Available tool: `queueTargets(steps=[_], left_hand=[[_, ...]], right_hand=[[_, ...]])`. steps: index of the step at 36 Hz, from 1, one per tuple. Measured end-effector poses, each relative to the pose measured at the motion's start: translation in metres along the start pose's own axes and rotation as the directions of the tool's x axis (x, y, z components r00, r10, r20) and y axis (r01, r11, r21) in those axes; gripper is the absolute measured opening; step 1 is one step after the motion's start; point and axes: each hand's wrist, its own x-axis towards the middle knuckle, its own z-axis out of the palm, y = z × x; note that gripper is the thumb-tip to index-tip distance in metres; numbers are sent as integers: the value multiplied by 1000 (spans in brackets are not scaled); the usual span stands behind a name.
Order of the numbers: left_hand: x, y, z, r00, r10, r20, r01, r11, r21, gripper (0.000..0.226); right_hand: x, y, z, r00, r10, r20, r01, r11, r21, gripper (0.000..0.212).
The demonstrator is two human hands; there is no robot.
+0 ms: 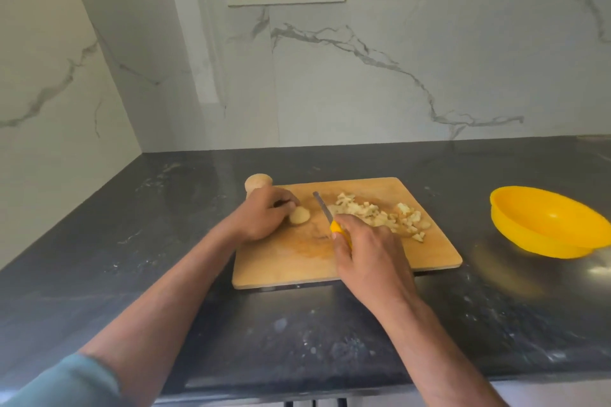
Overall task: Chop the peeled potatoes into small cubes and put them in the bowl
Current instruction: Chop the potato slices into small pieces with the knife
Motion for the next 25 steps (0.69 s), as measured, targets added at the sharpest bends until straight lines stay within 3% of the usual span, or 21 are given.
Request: queueTargets(steps=[4, 9, 25], left_hand=[[-6, -3, 0, 998, 41, -53, -40, 999, 13, 21], [-8, -3, 3, 995, 72, -69, -67, 995, 70, 38], [-10, 7, 6, 985, 107, -134, -98, 992, 74, 47]], right_hand=[[-7, -7, 2, 999, -44, 15, 45, 998, -39, 31], [-11, -10, 2, 998, -51, 40, 55, 994, -97, 30], [-11, -19, 7, 994, -80, 68, 88, 989, -120, 26]])
